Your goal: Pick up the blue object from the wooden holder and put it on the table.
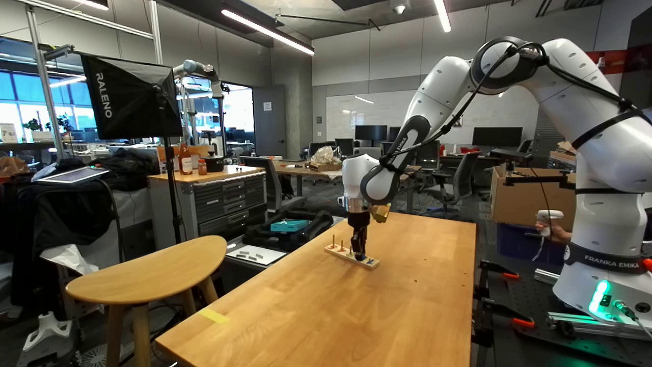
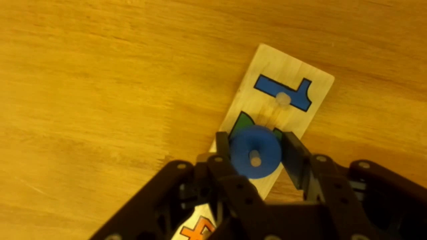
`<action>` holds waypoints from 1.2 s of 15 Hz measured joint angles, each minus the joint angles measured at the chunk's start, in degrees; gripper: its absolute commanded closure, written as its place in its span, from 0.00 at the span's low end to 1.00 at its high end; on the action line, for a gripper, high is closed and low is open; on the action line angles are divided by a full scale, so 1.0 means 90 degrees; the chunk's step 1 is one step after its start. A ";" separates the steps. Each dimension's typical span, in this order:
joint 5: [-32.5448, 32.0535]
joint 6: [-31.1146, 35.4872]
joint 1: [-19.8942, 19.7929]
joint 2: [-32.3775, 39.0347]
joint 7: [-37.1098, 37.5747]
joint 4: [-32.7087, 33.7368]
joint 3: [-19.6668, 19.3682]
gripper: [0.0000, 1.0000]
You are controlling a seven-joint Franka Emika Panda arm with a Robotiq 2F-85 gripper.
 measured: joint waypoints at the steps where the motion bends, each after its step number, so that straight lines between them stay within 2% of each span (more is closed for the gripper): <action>1: 0.0003 0.0000 -0.0002 0.0000 0.0000 0.0000 0.0000 0.81; 7: 0.0053 -0.0010 0.0004 -0.0088 0.0000 0.0003 0.0081 0.81; 12: 0.0167 -0.0189 0.0025 -0.0661 0.0000 0.0019 0.0276 0.81; 15: 0.0172 -0.0339 -0.0001 -0.0984 0.0005 0.0030 0.0149 0.81; 18: 0.0162 -0.0370 -0.0107 -0.1059 0.0010 0.0040 -0.0183 0.81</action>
